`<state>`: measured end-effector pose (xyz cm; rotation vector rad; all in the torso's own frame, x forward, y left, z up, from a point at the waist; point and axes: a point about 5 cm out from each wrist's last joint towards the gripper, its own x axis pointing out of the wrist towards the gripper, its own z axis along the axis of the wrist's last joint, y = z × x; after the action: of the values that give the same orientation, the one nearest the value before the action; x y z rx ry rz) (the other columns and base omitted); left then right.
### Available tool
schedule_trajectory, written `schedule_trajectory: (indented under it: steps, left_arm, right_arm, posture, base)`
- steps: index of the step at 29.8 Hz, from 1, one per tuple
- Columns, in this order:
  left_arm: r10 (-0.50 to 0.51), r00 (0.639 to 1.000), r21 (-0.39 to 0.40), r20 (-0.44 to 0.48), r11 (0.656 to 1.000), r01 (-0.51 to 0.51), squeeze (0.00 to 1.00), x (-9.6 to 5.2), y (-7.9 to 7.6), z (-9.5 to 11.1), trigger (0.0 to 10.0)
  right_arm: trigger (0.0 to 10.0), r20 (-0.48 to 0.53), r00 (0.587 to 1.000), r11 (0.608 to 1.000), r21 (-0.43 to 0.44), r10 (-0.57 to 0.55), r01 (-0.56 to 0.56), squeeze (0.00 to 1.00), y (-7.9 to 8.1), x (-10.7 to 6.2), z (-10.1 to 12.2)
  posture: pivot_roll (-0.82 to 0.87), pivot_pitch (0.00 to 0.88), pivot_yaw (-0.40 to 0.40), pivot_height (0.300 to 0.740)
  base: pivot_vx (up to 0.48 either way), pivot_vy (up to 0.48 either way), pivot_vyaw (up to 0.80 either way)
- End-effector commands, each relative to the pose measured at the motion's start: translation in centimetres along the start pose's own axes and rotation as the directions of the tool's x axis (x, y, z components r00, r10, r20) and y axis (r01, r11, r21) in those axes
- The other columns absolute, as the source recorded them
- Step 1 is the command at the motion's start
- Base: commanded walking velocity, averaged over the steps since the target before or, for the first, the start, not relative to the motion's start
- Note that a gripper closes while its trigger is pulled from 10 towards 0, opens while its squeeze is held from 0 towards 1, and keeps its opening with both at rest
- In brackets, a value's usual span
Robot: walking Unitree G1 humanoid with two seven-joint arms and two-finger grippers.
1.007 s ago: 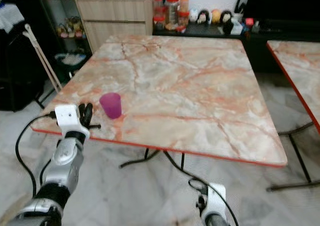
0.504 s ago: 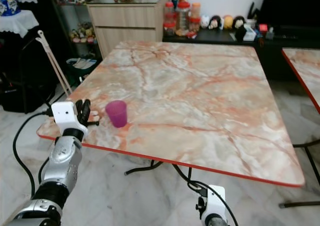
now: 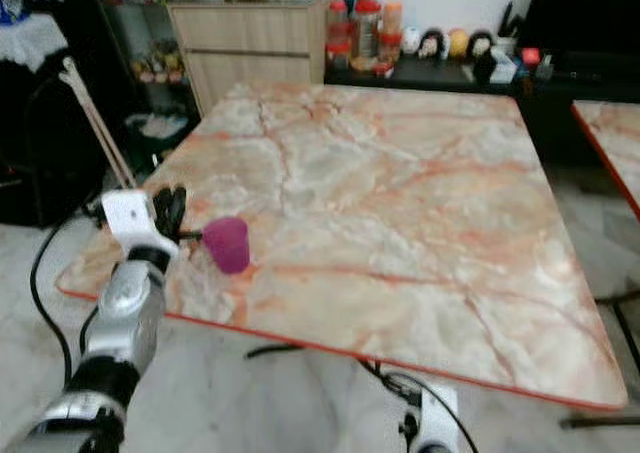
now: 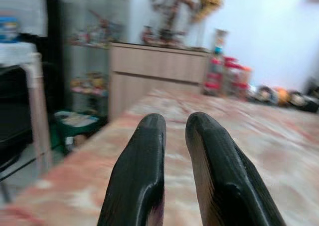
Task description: Setting the table
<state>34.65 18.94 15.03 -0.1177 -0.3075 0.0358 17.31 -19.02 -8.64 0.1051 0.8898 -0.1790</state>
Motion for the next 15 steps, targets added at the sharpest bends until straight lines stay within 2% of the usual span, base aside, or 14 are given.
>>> schedule_trajectory:
  steps: [1,3,4,6,7,9,11,13,15]
  left_arm:
    - [0.018,1.000,-0.036,0.013,0.999,-0.017,0.00,0.4,0.3,0.6,10.0]
    - [0.002,1.000,-0.060,0.024,0.998,-0.001,0.00,0.9,0.5,1.4,10.0]
    - [-0.054,0.998,-0.157,0.024,0.986,0.057,0.00,1.3,0.2,2.1,10.0]
    - [-0.074,0.997,-0.187,0.024,0.979,0.077,0.00,1.3,0.0,2.3,10.0]
    - [-0.138,0.990,-0.190,-0.002,0.972,0.135,1.00,1.4,-0.4,2.4,10.0]
    - [-0.198,0.980,-0.169,-0.031,0.967,0.190,1.00,1.3,-0.8,2.5,10.0]
    - [-0.264,0.962,-0.182,-0.073,0.952,0.247,1.00,1.1,-1.2,2.6,10.0]
    - [-0.286,0.954,-0.159,-0.088,0.950,0.270,1.00,1.0,-1.2,2.7,10.0]
    - [-0.316,0.941,-0.177,-0.123,0.940,0.292,1.00,0.9,-1.3,2.7,10.0]
  right_arm:
    - [10.0,-0.025,1.000,1.000,-0.005,0.000,0.000,0.00,0.0,-0.2,-0.7]
    - [10.0,-0.029,1.000,1.000,-0.001,-0.003,0.003,0.00,-0.1,-0.3,-1.0]
    - [10.0,-0.037,0.999,1.000,0.000,-0.008,0.008,0.00,-0.2,-0.3,-1.3]
    - [10.0,-0.038,0.999,1.000,-0.001,-0.009,0.009,0.00,-0.2,-0.4,-1.4]
    - [10.0,-0.041,0.999,1.000,0.004,-0.013,0.014,0.00,-0.2,-0.4,-1.4]
    - [10.0,-0.042,0.999,1.000,0.007,-0.016,0.017,0.00,-0.3,-0.4,-1.5]
    - [10.0,-0.044,0.999,1.000,0.006,-0.016,0.016,0.00,-0.3,-0.4,-1.5]
    - [10.0,-0.044,0.999,1.000,0.009,-0.017,0.017,0.00,-0.3,-0.4,-1.5]
    - [10.0,-0.046,0.999,1.000,0.010,-0.018,0.018,0.00,-0.3,-0.4,-1.6]
  posture:
    - [0.00,0.000,0.019,0.740]
    - [0.00,0.000,0.017,0.740]
    - [0.00,0.000,0.017,0.740]
    - [0.00,0.000,0.017,0.740]
    - [0.00,0.000,0.016,0.740]
    - [0.00,0.000,0.016,0.740]
    - [0.00,0.000,0.017,0.740]
    - [0.01,0.000,0.017,0.740]
    - [0.01,0.000,0.016,0.740]
  base:
    - [0.000,0.000,0.00]
    - [0.000,0.000,0.00]
    - [0.000,0.000,0.00]
    - [0.000,0.000,0.00]
    - [0.000,0.000,0.00]
    - [0.000,0.000,0.00]
    - [0.000,0.000,0.00]
    - [0.000,0.000,0.00]
    - [0.000,0.000,0.00]
